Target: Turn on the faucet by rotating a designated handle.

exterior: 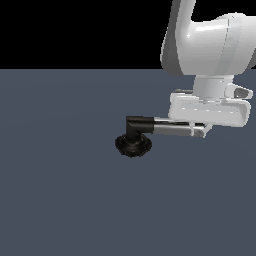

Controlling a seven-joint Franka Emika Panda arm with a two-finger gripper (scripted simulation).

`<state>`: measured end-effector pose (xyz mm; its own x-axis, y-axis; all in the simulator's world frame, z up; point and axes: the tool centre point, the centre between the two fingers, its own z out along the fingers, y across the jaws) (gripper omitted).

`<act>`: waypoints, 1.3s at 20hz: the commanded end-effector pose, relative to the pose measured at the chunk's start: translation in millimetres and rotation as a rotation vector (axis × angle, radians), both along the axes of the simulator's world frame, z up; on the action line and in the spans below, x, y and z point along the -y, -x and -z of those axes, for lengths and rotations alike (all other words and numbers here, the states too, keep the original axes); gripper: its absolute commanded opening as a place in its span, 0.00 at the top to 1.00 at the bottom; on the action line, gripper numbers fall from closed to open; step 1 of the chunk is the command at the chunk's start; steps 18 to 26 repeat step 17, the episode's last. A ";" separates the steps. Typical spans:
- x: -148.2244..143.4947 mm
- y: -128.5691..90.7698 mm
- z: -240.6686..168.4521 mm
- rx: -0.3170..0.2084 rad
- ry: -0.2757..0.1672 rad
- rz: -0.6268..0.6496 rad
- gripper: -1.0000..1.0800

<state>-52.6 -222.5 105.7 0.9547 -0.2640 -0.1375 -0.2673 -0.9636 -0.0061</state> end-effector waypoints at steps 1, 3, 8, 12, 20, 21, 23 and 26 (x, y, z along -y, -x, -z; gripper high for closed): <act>2.7 -88.5 1.9 0.132 0.040 -0.026 1.00; 4.1 -94.0 1.9 0.132 0.040 -0.025 1.00; 7.3 -107.3 1.9 0.132 0.041 -0.024 1.00; 9.6 -117.7 2.0 0.132 0.041 -0.023 1.00; 12.3 -127.6 2.0 0.132 0.041 -0.022 1.00; 12.3 -127.6 2.0 0.132 0.041 -0.022 1.00; 12.3 -127.6 2.0 0.132 0.041 -0.022 1.00; 12.3 -127.6 2.0 0.132 0.041 -0.022 1.00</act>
